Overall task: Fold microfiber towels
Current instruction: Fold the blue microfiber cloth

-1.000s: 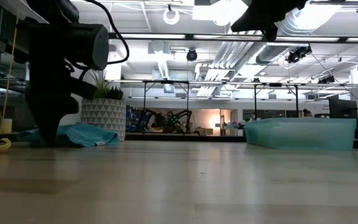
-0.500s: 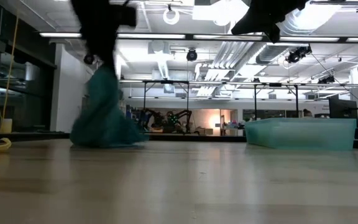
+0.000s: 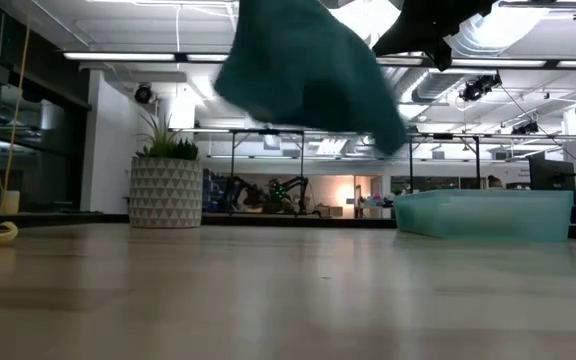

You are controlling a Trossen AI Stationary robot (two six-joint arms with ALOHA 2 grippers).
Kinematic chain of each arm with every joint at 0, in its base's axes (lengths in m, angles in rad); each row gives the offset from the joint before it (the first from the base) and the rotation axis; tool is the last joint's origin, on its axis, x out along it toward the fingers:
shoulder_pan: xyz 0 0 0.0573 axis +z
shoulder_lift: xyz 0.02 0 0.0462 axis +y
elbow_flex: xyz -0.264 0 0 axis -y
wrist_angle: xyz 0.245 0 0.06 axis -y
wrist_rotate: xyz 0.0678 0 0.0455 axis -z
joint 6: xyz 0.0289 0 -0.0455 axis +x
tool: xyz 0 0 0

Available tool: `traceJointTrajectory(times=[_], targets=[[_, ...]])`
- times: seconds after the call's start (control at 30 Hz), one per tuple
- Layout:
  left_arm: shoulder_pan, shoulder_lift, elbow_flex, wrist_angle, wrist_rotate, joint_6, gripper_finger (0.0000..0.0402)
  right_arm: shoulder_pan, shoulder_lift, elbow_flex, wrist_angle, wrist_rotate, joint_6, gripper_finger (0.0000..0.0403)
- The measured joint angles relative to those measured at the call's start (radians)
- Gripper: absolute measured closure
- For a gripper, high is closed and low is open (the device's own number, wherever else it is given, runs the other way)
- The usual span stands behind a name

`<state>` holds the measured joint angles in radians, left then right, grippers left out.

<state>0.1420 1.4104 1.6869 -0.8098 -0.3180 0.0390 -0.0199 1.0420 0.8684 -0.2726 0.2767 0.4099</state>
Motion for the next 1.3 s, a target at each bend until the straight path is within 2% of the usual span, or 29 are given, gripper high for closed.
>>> traceJointTrajectory(times=[0.17,0.27,0.37,0.5,0.7,0.87,0.97,1.1,1.2,1.3], targets=[[0.035,-0.002,-0.011,-0.006,0.025,0.029,0.0401,0.0,0.0,0.0,0.0,-0.043,-0.007,0.0402],[0.015,-0.003,-0.094,-0.005,0.049,0.059,0.0401,0.0,0.0,0.0,-0.011,-0.045,-0.007,0.0402],[-0.025,-0.001,-0.224,0.002,0.089,-0.012,0.0401,0.0,0.0,0.0,-0.032,-0.045,0.006,0.0402],[-0.126,-0.001,-0.456,0.057,0.11,-0.196,0.0402,0.0,0.0,0.0,-0.047,-0.045,0.012,0.0402],[-0.326,0.0,-0.829,0.341,0.116,-0.606,0.0402,0.0,0.001,0.0,-0.051,-0.044,0.036,0.0402],[-0.416,0.0,-0.983,0.477,0.076,-0.915,0.0402,0.0,0.07,0.002,-0.078,-0.03,0.149,0.0397],[-0.434,0.0,-1.005,0.477,0.04,-0.997,0.0401,-0.009,0.159,0.002,-0.083,-0.051,0.185,0.0371],[-0.431,0.0,-1.006,0.485,-0.008,-1.005,0.0401,-0.052,0.291,0.002,-0.079,-0.092,0.242,0.0305],[-0.417,-0.001,-1.006,0.507,-0.005,-0.991,0.0401,-0.095,0.386,0.001,-0.046,-0.134,0.265,0.0254],[-0.403,0.002,-1.006,0.546,0.016,-0.968,0.0401,-0.132,0.466,0.001,0.073,-0.206,0.265,0.022]])
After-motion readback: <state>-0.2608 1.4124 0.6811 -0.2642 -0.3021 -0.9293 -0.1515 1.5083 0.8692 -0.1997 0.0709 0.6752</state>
